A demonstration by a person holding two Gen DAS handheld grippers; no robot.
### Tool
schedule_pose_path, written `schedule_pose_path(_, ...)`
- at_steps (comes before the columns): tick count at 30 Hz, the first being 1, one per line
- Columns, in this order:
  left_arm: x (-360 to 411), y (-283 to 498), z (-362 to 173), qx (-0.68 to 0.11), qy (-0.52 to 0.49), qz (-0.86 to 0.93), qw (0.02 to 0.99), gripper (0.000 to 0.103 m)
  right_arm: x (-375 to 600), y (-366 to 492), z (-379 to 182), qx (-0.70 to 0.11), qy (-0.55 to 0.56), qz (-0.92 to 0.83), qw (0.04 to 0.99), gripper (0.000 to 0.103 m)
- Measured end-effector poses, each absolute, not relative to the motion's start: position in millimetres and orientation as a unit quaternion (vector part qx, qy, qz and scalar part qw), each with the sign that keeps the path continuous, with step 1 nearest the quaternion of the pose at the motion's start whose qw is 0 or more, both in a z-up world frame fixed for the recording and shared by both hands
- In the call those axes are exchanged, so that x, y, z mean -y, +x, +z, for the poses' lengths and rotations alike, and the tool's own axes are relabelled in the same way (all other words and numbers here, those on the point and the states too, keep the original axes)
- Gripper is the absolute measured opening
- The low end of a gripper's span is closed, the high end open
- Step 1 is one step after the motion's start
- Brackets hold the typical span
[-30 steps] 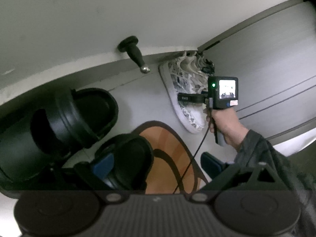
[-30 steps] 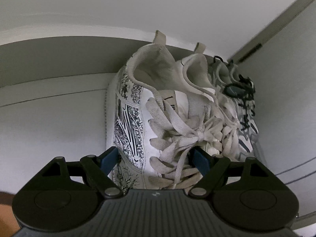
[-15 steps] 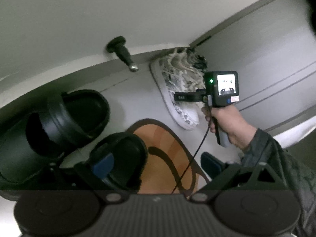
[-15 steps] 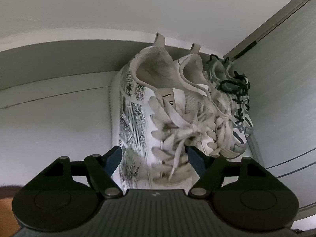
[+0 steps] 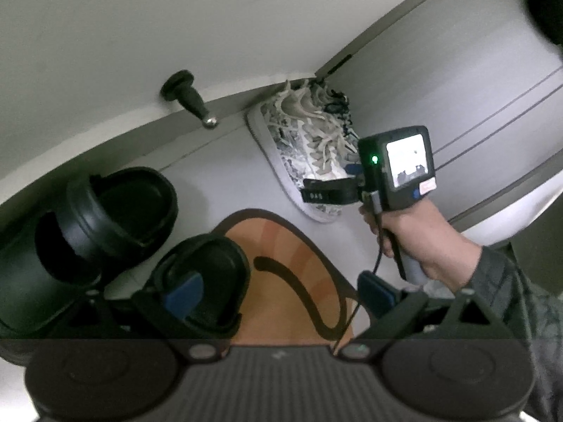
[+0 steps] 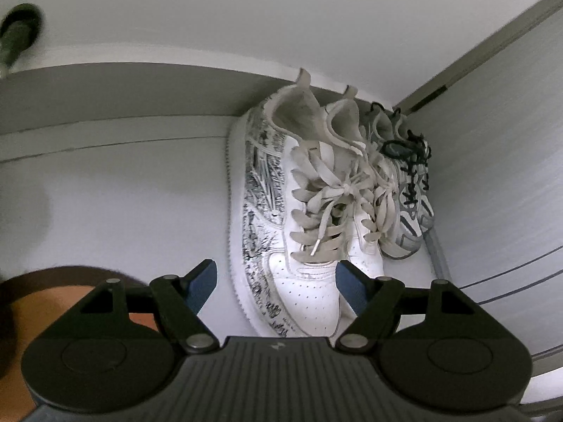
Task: Organize scattered shoes
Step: 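Open the right tool and withdraw from the white sneakers, then move the right tool back over the black clogs on the mat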
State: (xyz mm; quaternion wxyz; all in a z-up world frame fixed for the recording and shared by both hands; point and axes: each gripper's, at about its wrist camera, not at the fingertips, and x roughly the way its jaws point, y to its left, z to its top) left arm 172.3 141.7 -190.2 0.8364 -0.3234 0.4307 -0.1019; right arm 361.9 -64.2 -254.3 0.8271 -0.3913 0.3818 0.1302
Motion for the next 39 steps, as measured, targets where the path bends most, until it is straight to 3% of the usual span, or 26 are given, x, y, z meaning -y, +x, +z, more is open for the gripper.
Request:
schedule_pose_path(6,-141,170,-187,-0.425,-0.315,-0.1,0.843,0.096,50,322,-237,-0.37,-0.413,0.141,0.82,0.086)
schedule_pose_path(21,-144,166,-173,-0.402,-0.315,-0.112,0.853,0.096,63,327,-221,-0.381,-0.421,0.143,0.81,0.086)
schedule_pose_path(29,-143,163,-170,-0.398,-0.319,-0.114,0.853,0.096,94,278,-171,-0.398,-0.408,0.137,0.81,0.087)
schedule_pose_path(39,-134,155,-151,-0.38,-0.309,-0.171,0.855,0.097,156,251,-107,-0.47,-0.288,0.076,0.831,0.087)
